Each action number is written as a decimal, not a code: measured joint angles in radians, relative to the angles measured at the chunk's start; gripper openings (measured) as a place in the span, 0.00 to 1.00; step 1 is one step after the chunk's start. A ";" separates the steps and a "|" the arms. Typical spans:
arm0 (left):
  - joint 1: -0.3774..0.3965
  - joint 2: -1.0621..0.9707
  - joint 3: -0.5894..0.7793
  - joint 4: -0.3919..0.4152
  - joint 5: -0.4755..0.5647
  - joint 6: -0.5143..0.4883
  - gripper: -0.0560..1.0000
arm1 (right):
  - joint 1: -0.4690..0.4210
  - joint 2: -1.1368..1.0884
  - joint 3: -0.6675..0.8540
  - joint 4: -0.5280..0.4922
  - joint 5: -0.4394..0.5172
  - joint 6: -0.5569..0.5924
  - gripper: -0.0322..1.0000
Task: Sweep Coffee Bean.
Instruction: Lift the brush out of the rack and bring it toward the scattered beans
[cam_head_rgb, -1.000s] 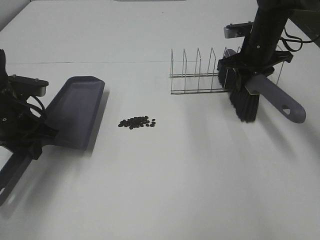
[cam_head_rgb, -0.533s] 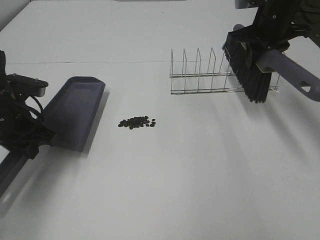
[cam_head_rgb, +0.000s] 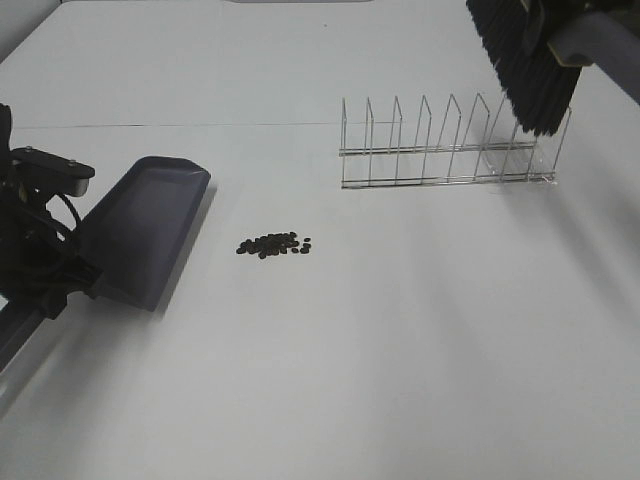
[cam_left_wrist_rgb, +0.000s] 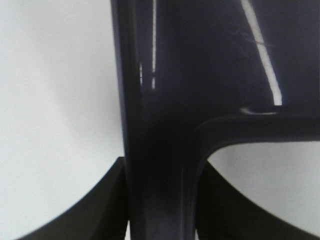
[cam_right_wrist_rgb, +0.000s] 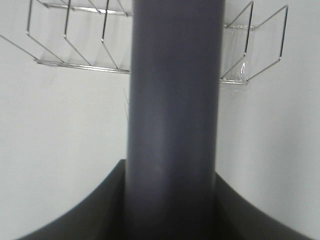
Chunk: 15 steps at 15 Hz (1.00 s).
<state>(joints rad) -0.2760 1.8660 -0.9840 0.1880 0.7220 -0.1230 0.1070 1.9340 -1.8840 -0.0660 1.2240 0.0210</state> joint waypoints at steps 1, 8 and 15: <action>0.000 0.000 0.000 0.013 0.001 0.000 0.37 | 0.002 -0.037 0.018 0.018 0.000 0.000 0.36; 0.000 0.000 0.000 0.043 0.001 0.003 0.37 | 0.101 -0.163 0.448 0.100 -0.086 -0.002 0.36; -0.034 0.072 -0.110 0.071 0.125 0.004 0.37 | 0.367 -0.027 0.451 -0.179 -0.139 0.171 0.36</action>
<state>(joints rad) -0.3100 1.9380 -1.0940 0.2590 0.8470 -0.1190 0.4740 1.9070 -1.4330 -0.2450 1.0850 0.1920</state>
